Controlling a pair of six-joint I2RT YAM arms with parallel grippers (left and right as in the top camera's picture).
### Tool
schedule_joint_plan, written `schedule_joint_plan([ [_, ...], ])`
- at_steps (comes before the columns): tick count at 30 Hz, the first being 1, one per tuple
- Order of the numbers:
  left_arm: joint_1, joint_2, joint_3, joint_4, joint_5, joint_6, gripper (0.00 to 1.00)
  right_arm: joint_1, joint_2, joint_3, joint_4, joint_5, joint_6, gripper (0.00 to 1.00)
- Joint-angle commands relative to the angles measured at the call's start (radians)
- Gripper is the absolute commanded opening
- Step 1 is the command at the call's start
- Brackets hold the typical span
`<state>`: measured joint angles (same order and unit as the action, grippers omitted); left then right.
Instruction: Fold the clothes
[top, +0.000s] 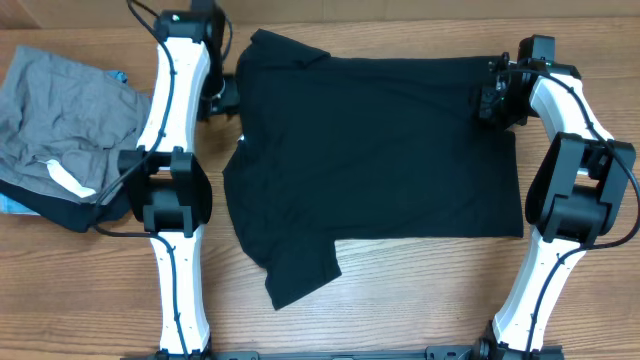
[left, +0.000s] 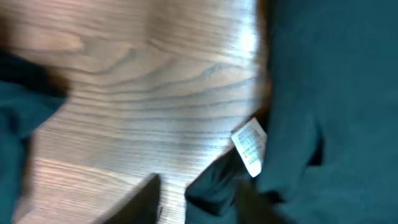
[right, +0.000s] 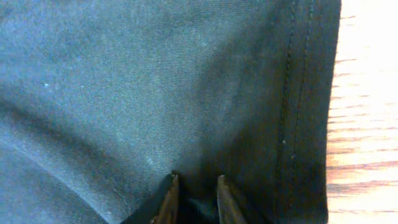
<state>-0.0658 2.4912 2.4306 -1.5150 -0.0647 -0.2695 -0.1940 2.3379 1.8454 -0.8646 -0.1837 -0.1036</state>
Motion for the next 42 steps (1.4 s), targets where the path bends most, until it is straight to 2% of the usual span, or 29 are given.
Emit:
schedule_joint_plan([
  [1,-0.007,-0.002,-0.175,0.094,0.116,0.098,0.18,0.004,-0.047,0.002,-0.002,-0.02,0.007,0.27],
  [5,-0.006,-0.002,-0.296,0.194,0.148,0.121,0.18,0.004,-0.047,0.002,0.003,-0.02,0.007,0.27],
  [10,-0.006,-0.002,-0.276,0.201,0.148,0.12,0.2,0.004,-0.047,0.001,0.011,-0.021,0.007,0.27],
  [13,-0.006,-0.002,-0.259,0.2,0.148,0.119,0.25,0.004,-0.047,0.001,0.011,-0.021,0.007,0.27],
  [14,-0.006,-0.002,-0.254,0.199,0.148,0.117,0.28,0.004,-0.047,0.001,0.011,-0.021,0.007,0.27],
  [15,-0.006,-0.002,-0.243,0.194,0.148,0.114,0.36,0.004,-0.047,0.001,0.011,-0.021,0.007,0.27],
  [17,-0.006,-0.002,-0.21,0.181,0.147,0.108,0.63,0.004,-0.047,0.0,0.014,-0.021,0.007,0.27],
  [19,-0.006,-0.002,-0.182,0.177,0.147,0.104,0.68,0.004,-0.045,-0.001,0.015,-0.021,0.007,0.27],
  [29,-0.006,-0.002,-0.158,0.181,0.152,0.098,0.76,0.004,-0.036,-0.007,0.026,-0.02,0.007,0.27],
  [32,-0.01,-0.002,-0.158,0.184,0.193,0.098,0.75,0.004,-0.036,-0.007,0.026,-0.02,0.007,0.27],
  [42,-0.031,0.0,-0.187,0.187,0.188,0.121,0.73,0.004,-0.036,-0.007,0.029,-0.021,0.007,0.27],
])
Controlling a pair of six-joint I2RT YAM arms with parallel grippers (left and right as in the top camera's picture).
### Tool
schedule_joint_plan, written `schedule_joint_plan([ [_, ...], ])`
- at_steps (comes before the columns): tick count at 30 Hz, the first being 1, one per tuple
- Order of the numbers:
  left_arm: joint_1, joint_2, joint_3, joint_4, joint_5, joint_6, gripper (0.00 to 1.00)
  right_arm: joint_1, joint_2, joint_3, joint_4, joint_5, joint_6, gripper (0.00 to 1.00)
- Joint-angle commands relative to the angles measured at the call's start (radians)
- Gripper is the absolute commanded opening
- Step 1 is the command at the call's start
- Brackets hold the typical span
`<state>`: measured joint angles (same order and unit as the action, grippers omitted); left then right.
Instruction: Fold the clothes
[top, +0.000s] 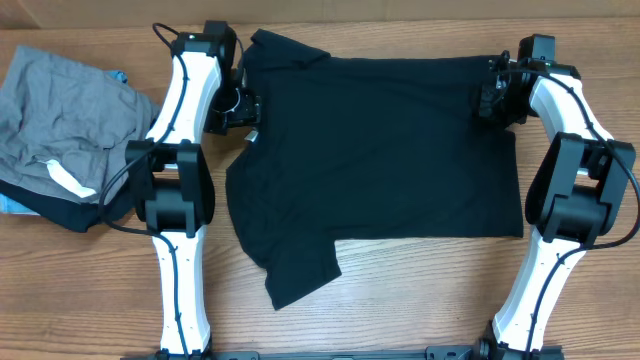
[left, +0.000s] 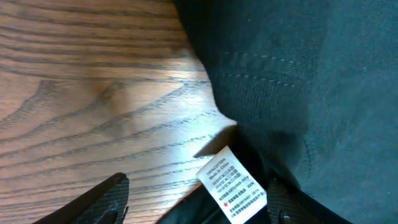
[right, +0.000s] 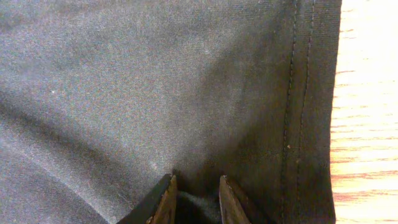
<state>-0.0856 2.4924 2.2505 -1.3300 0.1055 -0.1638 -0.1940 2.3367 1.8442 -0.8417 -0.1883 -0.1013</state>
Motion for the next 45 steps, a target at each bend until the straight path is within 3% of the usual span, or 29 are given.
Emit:
schedule_joint_plan([
  [1,-0.013,0.0,-0.008,0.002,0.017,0.015,0.73,0.004,-0.035,-0.006,0.006,-0.016,0.005,0.27],
  [7,-0.021,0.0,-0.066,0.018,-0.039,0.015,0.74,0.004,-0.035,-0.006,0.007,-0.016,0.005,0.27],
  [16,0.01,0.0,-0.122,0.048,-0.198,-0.013,0.5,0.004,-0.035,-0.006,0.009,-0.016,0.005,0.27],
  [20,0.046,0.0,-0.122,0.044,-0.221,-0.053,0.5,0.004,-0.035,-0.006,0.009,-0.015,0.005,0.27],
  [23,0.076,0.0,-0.122,0.04,-0.221,-0.086,0.53,0.004,-0.035,-0.008,0.01,-0.015,0.005,0.27],
  [29,0.105,0.0,-0.071,0.015,-0.217,-0.107,0.75,0.004,-0.035,-0.011,0.014,-0.015,0.005,0.28],
  [32,0.102,-0.001,0.022,-0.013,-0.217,-0.108,0.86,0.004,-0.035,-0.011,0.014,-0.015,0.005,0.38],
  [34,0.102,-0.001,0.116,-0.056,-0.211,-0.133,0.92,0.004,-0.035,-0.011,0.016,-0.015,0.005,0.6],
  [38,0.099,-0.002,0.289,-0.127,-0.134,-0.132,0.94,0.004,-0.035,-0.011,0.021,-0.016,0.005,0.82],
  [45,0.076,-0.002,0.357,-0.142,-0.13,-0.131,0.99,0.004,-0.035,-0.011,0.024,-0.016,0.005,0.9],
])
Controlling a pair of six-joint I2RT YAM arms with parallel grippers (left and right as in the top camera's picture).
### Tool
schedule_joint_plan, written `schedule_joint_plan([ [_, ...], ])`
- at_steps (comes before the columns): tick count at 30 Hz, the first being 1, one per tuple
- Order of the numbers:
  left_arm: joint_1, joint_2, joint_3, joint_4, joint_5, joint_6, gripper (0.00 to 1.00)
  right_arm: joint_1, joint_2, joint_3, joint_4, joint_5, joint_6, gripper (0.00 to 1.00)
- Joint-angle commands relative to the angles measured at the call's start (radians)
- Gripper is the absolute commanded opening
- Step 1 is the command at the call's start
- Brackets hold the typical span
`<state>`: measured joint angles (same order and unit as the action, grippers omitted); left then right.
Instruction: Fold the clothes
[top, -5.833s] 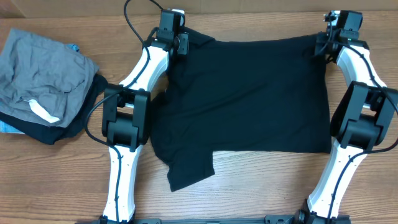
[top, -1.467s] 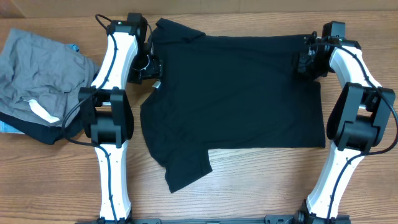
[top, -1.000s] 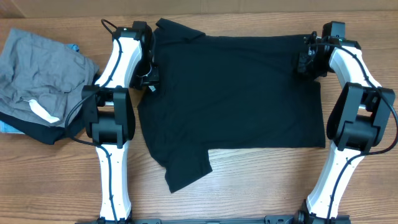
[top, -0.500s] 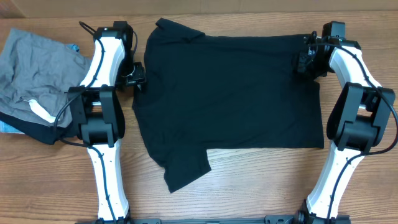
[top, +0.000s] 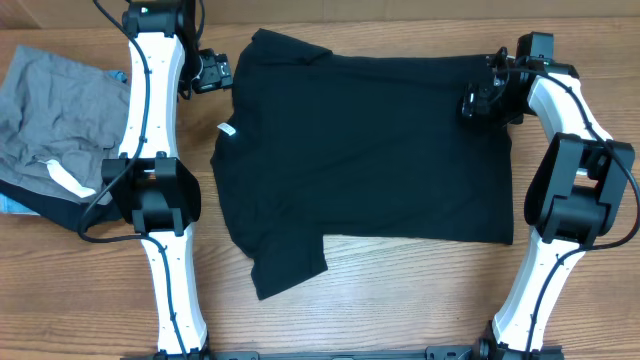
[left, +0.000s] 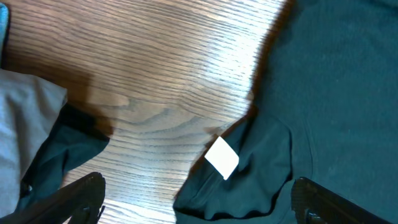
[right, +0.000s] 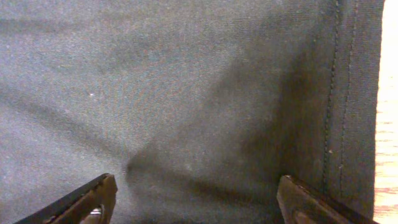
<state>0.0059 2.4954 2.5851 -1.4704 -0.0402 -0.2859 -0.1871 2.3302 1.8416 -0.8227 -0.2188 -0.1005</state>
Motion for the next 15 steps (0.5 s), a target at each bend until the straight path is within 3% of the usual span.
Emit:
schedule_joint_plan([
  [1,-0.019,-0.005,0.023,0.004,0.016,-0.005,1.0,-0.003,-0.028,-0.008,0.005,0.015,0.004,0.91],
  [6,-0.028,-0.004,0.023,0.064,0.132,0.122,1.0,-0.003,-0.028,-0.008,0.005,0.014,0.004,1.0],
  [11,-0.028,-0.004,0.023,0.185,0.352,0.189,1.0,-0.003,-0.034,-0.003,0.006,-0.045,-0.011,1.0],
  [15,-0.021,-0.011,0.039,0.194,0.344,0.178,1.0,-0.003,-0.115,0.015,0.01,-0.045,-0.011,1.0],
])
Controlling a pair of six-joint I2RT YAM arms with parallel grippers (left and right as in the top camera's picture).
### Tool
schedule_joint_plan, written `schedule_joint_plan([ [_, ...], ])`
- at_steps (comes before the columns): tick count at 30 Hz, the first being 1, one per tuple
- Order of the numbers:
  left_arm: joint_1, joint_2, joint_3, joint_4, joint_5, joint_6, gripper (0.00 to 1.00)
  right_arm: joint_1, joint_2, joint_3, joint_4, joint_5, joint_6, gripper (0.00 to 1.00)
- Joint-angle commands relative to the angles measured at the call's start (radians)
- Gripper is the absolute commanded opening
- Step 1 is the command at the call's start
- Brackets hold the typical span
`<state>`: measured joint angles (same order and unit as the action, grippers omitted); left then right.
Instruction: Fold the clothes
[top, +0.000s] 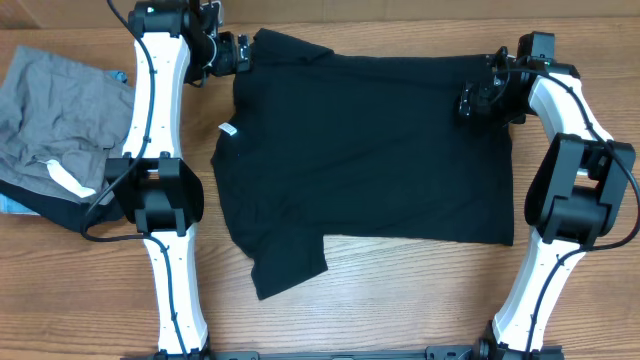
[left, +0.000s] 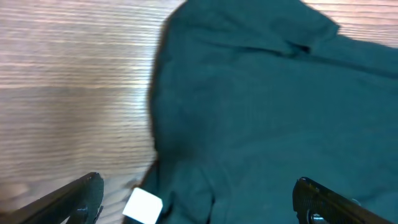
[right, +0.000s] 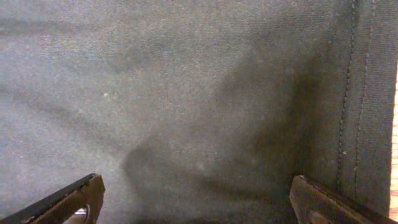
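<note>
A black T-shirt (top: 370, 150) lies spread flat on the wooden table (top: 400, 300), with a white tag (top: 227, 129) showing at its left edge. One sleeve (top: 285, 265) sticks out at the front left. My left gripper (top: 236, 55) hangs open over the shirt's back left corner; in its wrist view, the left gripper (left: 199, 208) has wide-apart fingers (left: 81, 196) with the shirt (left: 261, 106) and tag (left: 143, 205) below them. My right gripper (top: 470, 102) is open on the shirt near its back right hem, and in its own view the right gripper (right: 199, 202) spans bare cloth beside the stitched hem (right: 351, 93).
A heap of grey clothes (top: 55, 120) lies at the table's left edge, with a dark garment (top: 65, 212) under its front. Both arm bases stand at the front edge.
My left gripper has moved right, from beside the shirt's left edge to above its back left corner. The right gripper stays open in the same place. The shirt has not shifted.
At first my right gripper was shut on the shirt near the back right hem and my left was at the left edge by the tag. Then the left fingers stood around that tagged edge. Later both were open and the shirt lay farther left, where it still lies.
</note>
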<state>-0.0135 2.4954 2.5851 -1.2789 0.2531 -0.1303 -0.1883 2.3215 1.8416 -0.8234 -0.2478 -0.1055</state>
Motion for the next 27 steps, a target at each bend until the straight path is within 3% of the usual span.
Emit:
schedule_joint_plan([
  [1,0.001,-0.022,0.043,0.002,0.051,0.008,1.0,-0.002,-0.13,0.018,0.018,-0.016,-0.006,1.0],
  [5,-0.001,-0.098,0.043,-0.013,0.018,-0.005,1.0,-0.002,-0.22,0.02,0.008,-0.016,-0.006,1.0],
  [9,-0.045,-0.208,0.043,-0.135,-0.186,-0.044,0.96,-0.002,-0.293,0.02,-0.081,-0.013,0.0,1.0],
  [14,-0.161,-0.352,0.043,-0.214,-0.334,-0.095,0.97,-0.004,-0.414,0.02,-0.195,0.187,0.191,1.0],
  [17,-0.233,-0.412,0.043,-0.241,-0.403,-0.103,1.0,-0.004,-0.494,0.019,-0.239,0.195,0.196,1.0],
  [21,-0.261,-0.385,0.042,-0.203,-0.376,-0.103,1.0,-0.002,-0.521,0.018,-0.235,0.146,0.196,1.0],
  [25,-0.261,-0.247,0.042,-0.081,-0.375,-0.067,0.88,-0.002,-0.49,0.01,-0.224,0.087,0.192,0.98],
  [27,-0.261,-0.169,0.042,0.008,-0.376,-0.022,0.57,0.0,-0.47,0.01,-0.214,0.072,0.172,0.36],
])
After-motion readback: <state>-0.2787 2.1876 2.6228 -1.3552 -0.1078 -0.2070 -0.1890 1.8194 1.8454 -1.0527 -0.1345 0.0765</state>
